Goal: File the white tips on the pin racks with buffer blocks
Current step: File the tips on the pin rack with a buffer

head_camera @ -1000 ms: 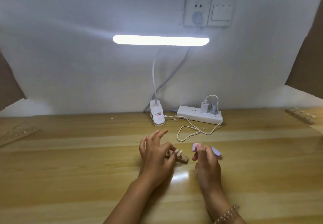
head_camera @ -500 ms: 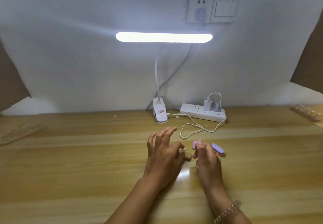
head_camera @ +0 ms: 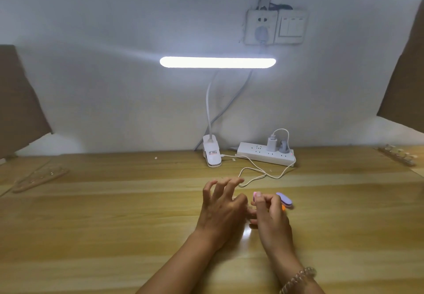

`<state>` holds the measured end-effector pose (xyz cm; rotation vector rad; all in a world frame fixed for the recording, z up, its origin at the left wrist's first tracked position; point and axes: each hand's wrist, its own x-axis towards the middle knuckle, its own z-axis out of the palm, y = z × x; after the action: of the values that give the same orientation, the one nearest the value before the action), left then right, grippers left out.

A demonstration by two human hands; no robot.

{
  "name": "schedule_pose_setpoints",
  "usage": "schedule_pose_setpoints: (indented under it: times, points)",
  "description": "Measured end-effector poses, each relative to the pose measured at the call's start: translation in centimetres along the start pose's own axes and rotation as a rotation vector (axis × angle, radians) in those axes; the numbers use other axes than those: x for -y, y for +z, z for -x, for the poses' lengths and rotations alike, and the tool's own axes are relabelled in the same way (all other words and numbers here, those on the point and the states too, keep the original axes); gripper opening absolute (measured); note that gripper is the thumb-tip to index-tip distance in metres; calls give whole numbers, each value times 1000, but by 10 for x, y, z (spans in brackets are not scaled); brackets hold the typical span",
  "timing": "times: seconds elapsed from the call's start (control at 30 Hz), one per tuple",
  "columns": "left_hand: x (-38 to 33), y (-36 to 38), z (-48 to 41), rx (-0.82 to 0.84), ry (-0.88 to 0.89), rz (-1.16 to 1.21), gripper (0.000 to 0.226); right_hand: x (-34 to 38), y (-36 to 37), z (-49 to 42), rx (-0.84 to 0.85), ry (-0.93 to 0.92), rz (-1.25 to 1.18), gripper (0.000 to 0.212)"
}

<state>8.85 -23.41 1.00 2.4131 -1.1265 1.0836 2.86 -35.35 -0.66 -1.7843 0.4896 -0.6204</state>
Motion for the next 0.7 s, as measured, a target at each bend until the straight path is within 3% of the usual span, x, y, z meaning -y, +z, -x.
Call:
schedule_pose_setpoints:
  times: [0.1, 0.23, 0.4, 0.57, 0.7]
  points:
    - [1, -4, 6, 9, -10, 86, 7, 2, -2, 1, 4, 11, -32, 25]
    - [12, -16, 26, 131, -341, 474, 5, 7, -2, 5, 11, -41, -25, 20]
    - [26, -27, 40, 95, -534, 811, 7, 19, -1, 21, 47, -322, 164, 22]
    - [37, -27, 41, 217, -548, 901, 18, 19, 2, 34, 183, -577, 416, 27]
    - [34, -28, 43, 349, -502, 837, 19, 19, 0, 27, 159, -524, 414, 31]
